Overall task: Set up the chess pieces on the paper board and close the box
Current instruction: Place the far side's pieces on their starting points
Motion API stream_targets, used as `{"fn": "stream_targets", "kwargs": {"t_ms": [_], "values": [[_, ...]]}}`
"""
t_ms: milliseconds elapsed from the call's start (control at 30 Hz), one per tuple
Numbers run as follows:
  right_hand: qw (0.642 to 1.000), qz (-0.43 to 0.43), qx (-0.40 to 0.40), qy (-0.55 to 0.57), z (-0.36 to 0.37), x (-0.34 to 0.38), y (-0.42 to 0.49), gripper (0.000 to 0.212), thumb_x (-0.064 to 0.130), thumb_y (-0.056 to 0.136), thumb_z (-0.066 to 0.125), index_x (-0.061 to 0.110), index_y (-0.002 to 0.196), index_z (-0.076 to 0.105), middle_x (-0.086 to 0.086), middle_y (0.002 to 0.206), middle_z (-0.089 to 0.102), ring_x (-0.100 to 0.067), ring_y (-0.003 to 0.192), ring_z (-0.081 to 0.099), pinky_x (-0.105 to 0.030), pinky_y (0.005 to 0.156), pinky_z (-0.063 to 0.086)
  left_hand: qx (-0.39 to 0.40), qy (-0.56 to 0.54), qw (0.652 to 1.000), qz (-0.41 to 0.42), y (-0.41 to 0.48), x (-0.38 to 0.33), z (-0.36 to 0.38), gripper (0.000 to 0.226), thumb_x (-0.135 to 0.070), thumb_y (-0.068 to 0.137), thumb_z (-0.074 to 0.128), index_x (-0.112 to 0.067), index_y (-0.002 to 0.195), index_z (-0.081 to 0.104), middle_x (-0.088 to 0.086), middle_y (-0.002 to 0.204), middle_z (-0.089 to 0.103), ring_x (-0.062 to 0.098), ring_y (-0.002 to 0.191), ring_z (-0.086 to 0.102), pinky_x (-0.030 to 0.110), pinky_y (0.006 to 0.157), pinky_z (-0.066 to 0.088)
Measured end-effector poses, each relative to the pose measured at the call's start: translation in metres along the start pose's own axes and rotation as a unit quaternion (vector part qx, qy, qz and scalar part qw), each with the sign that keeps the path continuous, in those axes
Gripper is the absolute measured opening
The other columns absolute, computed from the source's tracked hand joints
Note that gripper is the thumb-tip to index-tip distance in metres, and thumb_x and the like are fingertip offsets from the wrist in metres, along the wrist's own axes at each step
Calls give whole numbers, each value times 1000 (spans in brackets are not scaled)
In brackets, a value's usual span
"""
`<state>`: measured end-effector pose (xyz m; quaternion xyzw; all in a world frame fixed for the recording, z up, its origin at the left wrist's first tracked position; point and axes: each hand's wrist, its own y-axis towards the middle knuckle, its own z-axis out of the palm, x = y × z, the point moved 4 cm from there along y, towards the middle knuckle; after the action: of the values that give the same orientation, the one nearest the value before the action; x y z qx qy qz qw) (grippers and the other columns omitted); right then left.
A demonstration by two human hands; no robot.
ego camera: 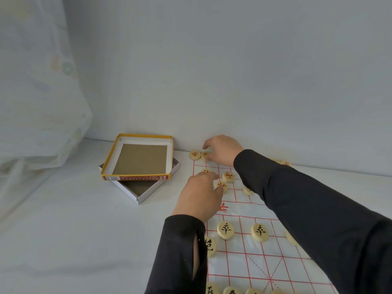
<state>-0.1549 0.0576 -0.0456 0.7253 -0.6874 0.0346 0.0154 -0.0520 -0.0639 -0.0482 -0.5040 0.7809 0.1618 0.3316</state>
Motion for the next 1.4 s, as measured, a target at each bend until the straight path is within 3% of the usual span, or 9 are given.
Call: {"fn": "stream_targets", "kwargs": {"t_ms": [233,467,700,867,1000,1100,1267,1400], "values": [[999,-1,8,-46,5,4,2,27,17,93,48,14,113,65,-7,109,66,-26,95,61,-34,81,51,-1,-4,1000,-5,2,1,-1,40,-27,96,45,-27,137,42,-5,140,44,15,126,42,27,102,36],[1000,-6,8,14,4,15,12,36,26,94,51,21,129,55,-4,133,54,-24,117,52,-32,93,41,-20,16,999,-26,2,8,-2,38,-28,96,45,-25,134,44,-2,133,50,16,120,47,30,98,41],[999,-23,32,-25,9,25,19,33,14,94,47,21,123,61,-3,126,59,-24,109,57,-30,86,44,-23,41,997,-61,1,14,-7,34,-27,96,44,-22,130,47,1,123,53,19,113,49,35,97,45],[999,-5,-3,52,-8,12,3,39,18,94,52,20,133,51,-5,135,53,-24,120,51,-32,98,40,-17,37,998,-51,0,13,-5,34,-25,96,42,-21,129,47,2,121,52,18,110,48,33,95,45],[994,14,-33,102,-25,-11,-21,29,18,94,53,16,122,61,-5,119,60,-19,101,56,-25,85,41,-8,35,998,-45,0,12,-3,37,-25,96,42,-22,132,46,1,124,52,18,113,47,33,95,44],[991,29,-7,127,-26,-30,-38,23,21,93,55,16,113,66,-2,104,61,-11,86,54,-22,77,39,0,40,999,-37,0,9,-1,37,-26,96,42,-22,132,46,1,126,50,18,113,47,32,95,43],[990,32,83,107,-9,-41,-60,26,22,90,60,18,115,65,-1,107,61,-14,94,56,-21,79,41,16,49,998,-35,0,6,7,40,-27,96,43,-24,135,43,0,136,45,18,121,44,33,100,41],[990,26,97,102,1,-39,-66,33,30,88,63,19,120,62,3,104,59,-12,92,53,-21,77,40,12,55,998,-32,1,1,12,39,-27,96,43,-23,134,44,1,135,46,18,121,43,33,99,41]]}}
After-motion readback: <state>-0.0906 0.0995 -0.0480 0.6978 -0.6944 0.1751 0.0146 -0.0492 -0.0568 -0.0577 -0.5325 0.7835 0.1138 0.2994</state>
